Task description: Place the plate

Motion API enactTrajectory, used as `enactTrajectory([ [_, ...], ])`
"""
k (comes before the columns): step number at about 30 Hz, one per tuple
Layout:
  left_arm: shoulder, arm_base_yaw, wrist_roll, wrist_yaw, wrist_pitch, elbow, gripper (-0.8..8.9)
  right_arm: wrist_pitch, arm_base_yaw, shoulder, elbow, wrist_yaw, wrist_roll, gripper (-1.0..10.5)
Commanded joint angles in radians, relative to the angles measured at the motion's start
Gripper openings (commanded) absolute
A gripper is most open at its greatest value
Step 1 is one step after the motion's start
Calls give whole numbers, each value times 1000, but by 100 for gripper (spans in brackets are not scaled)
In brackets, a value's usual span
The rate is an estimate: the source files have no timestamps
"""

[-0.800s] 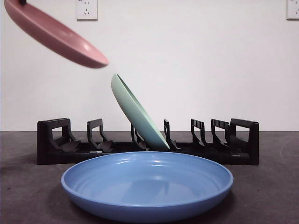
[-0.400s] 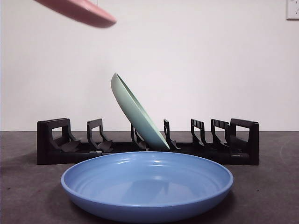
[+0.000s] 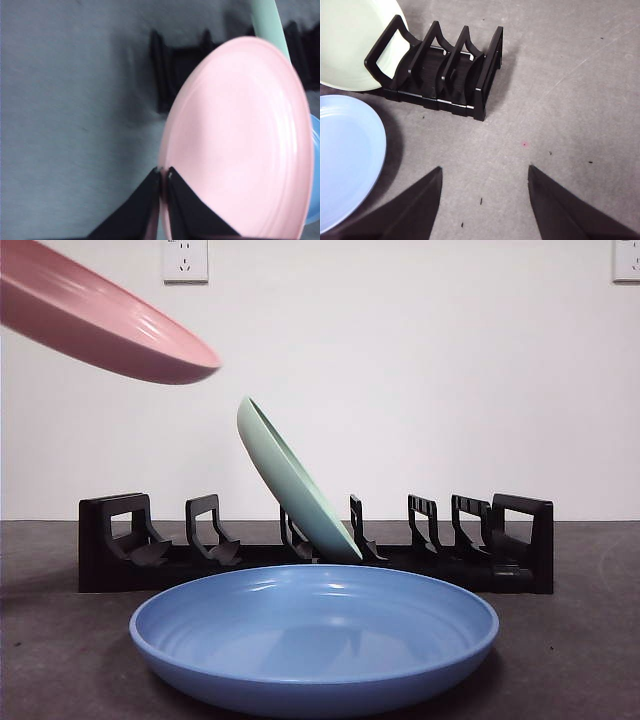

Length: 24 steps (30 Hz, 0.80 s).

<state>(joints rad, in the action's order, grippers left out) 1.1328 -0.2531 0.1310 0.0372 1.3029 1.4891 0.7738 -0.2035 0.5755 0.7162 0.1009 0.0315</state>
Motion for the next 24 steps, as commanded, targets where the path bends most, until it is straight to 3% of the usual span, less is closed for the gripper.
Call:
enactTrajectory([
  [1,-71,-2,40,58,-46,-123,7,-2,-3,3,2,-3,9,270],
  [8,-235,-3,134,192,-182,-461,7,3,-3,3,2,3,9,270],
  [14,-273,-4,219,298,-312,-657,7,14,-3,3,2,3,9,270],
  [21,-238,-38,329,308,-494,-777,7,14,-3,2,2,3,9,270],
  [24,-187,-57,335,307,-542,-779,7,14,-3,2,2,3,9,270],
])
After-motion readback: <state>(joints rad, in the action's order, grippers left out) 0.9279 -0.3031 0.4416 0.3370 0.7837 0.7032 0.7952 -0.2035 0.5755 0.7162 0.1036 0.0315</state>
